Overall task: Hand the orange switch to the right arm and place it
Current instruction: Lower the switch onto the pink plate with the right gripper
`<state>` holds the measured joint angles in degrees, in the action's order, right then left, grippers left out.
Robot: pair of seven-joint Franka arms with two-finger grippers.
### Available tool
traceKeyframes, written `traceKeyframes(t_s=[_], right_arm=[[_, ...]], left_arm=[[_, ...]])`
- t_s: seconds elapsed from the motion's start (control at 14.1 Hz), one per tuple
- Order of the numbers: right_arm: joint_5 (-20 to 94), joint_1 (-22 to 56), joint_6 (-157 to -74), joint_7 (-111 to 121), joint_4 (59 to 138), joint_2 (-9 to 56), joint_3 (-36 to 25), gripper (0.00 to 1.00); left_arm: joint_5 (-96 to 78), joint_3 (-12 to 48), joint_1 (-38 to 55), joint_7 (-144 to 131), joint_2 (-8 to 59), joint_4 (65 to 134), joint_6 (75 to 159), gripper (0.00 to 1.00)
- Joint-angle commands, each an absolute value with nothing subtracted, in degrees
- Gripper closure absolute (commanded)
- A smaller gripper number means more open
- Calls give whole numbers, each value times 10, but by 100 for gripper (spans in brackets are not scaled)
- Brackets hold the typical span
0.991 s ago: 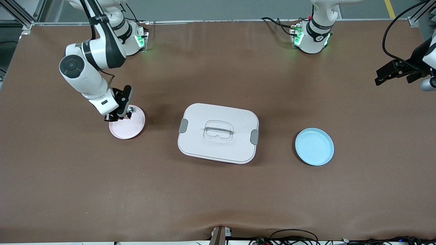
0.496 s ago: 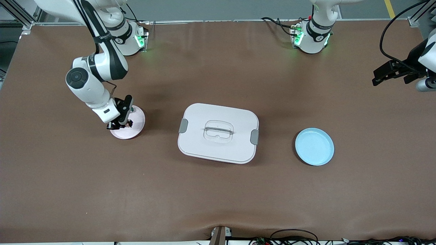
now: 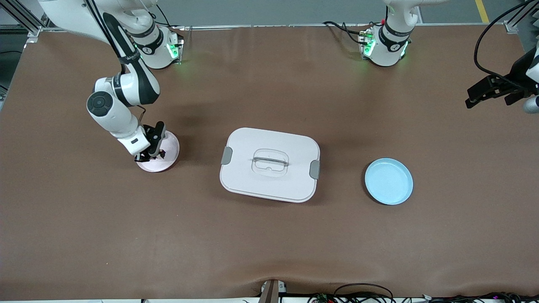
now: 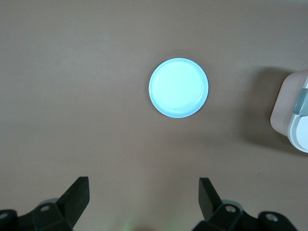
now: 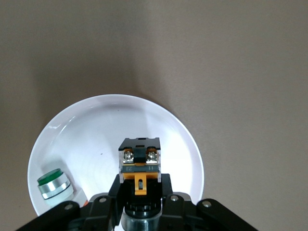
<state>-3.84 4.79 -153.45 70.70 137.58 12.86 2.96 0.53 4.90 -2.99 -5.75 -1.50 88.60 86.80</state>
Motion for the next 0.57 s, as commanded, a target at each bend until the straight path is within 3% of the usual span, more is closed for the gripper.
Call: traceKeyframes(t_s=[0.0,0.5], right_arm=[[-53,42,-1574,709,1394,145,36,100],[-79,47,-1584,710,1397,170,36,100]], left_arm=[[-1,48,-32,-59,-26,897,885,0],[-1,51,-27,-59,-25,903,892,0]])
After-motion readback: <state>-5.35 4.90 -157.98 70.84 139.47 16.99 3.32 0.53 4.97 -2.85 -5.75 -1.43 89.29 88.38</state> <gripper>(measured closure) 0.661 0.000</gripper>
